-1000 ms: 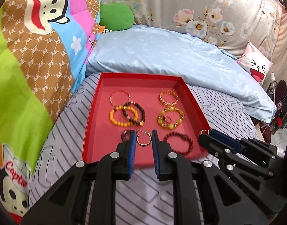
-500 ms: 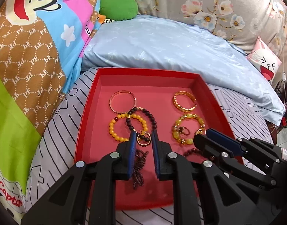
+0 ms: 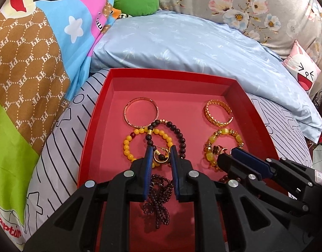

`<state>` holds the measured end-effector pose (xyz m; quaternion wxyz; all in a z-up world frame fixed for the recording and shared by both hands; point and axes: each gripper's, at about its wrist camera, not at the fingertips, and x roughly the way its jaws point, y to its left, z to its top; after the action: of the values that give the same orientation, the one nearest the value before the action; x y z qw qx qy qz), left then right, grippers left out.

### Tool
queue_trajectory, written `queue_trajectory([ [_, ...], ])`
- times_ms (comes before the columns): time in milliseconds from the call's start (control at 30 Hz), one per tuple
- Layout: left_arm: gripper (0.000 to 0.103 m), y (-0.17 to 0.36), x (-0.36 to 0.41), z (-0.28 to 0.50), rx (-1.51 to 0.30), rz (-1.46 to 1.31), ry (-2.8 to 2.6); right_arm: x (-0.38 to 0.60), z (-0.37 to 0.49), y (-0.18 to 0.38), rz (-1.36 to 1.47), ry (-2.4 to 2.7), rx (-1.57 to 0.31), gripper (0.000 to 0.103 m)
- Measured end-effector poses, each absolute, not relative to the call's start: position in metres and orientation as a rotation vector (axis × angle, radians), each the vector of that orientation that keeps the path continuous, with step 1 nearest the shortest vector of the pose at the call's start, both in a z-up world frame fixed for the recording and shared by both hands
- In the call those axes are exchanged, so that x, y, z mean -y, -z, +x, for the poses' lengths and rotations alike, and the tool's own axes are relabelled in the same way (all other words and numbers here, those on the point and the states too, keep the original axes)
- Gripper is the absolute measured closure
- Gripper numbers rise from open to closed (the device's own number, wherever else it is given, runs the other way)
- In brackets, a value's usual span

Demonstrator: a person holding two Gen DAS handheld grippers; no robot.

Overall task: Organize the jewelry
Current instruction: 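Carry both rings into the red tray and open both tools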

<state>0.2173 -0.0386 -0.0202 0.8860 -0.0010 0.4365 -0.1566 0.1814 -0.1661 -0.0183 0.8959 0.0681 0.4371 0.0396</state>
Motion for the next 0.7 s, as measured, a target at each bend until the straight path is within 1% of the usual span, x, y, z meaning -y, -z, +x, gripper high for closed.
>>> queue_trajectory([
  [367,0.086,0.0243,0.0404,0.2204,-0.916,0.002,0.309,0.1655,0.1849,0.0232,0.137,-0.081,-0.921,0.085],
  [433,0.086,0.0249,0.0401,0.2206,-0.916,0.002,0.303,0.1649,0.1841,0.0238,0.134,-0.079,-0.921,0.084],
  [500,0.08,0.0252,0.0395,0.2209,-0.916,0.001,0.294,0.1649,0.1833,0.0233,0.135,-0.076,-0.921,0.083],
  [700,0.078,0.0211,0.0402,0.216,-0.905,0.015,0.288,0.1651,0.178,0.0185,0.13,-0.061,-0.918,0.082],
])
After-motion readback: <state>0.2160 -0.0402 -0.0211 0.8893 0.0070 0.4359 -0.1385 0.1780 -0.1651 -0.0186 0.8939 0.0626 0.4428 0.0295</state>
